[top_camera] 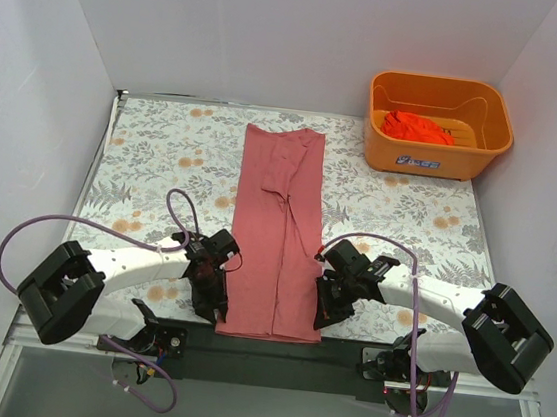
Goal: Fold and stack the t-shirts
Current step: Fold the tshirt
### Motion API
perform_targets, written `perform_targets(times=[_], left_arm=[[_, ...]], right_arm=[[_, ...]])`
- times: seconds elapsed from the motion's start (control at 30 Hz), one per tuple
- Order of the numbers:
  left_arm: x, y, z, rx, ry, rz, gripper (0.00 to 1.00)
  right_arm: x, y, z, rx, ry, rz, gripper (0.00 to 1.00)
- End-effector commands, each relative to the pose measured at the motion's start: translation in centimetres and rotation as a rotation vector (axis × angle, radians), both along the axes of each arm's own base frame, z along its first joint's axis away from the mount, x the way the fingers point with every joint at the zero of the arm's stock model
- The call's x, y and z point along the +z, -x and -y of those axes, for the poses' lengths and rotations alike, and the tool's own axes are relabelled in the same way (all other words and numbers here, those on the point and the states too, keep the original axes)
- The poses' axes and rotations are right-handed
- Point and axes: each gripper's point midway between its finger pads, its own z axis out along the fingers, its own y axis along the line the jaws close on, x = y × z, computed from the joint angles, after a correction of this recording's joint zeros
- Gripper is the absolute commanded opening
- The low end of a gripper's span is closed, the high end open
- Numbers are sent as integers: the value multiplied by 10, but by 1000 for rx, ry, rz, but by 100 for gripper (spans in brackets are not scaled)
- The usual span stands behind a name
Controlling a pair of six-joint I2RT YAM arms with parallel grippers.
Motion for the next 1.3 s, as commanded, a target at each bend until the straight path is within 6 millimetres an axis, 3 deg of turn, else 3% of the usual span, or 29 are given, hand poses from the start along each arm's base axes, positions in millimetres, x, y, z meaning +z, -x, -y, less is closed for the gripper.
perform_targets(times=[0.0,0.17,0.4,0.5,0.53,0.63,0.67,0.73,0.77,0.87,0.97,1.0,1.03,1.1,1.27], left_arm=[[-3,4,1,-11,-14,-12,25],[-4,8,2,-24,-19,-27,0],[8,38,8,-39,31,-74,0],[25,24,18,-12,84,-7,0],[36,6,26,-4,94,63,0],[44,-31,26,13,68,141,0],[56,-50,35,-9,98,193,0],[56,-80,33,34,84,226,0],[66,-100,39,42,111,273,0],[77,-158,31,107,105,378,0],[73,-199,18,130,-2,454,0],[80,-217,17,145,-4,488,0],[74,-226,15,141,-24,486,0],[80,-252,12,170,-24,538,0],[76,-291,1,195,-59,610,0]], right_arm=[[10,-2,-5,18,-27,8,1],[13,2,-8,35,-48,-14,1],[28,17,-8,74,-99,-49,1],[36,3,-10,60,-102,9,1],[43,-6,-13,67,-111,41,1],[59,-41,-20,31,-129,116,1],[59,-50,-19,44,-123,135,1],[77,-81,-25,18,-150,199,1],[76,-91,-26,31,-142,217,1],[92,-136,-28,-2,-151,297,1],[103,-170,-31,-14,-152,355,1],[103,-182,-27,-23,-143,377,1],[100,-190,-27,-24,-133,378,1],[109,-212,-25,-36,-137,426,1],[102,-248,-17,-68,-122,445,1]])
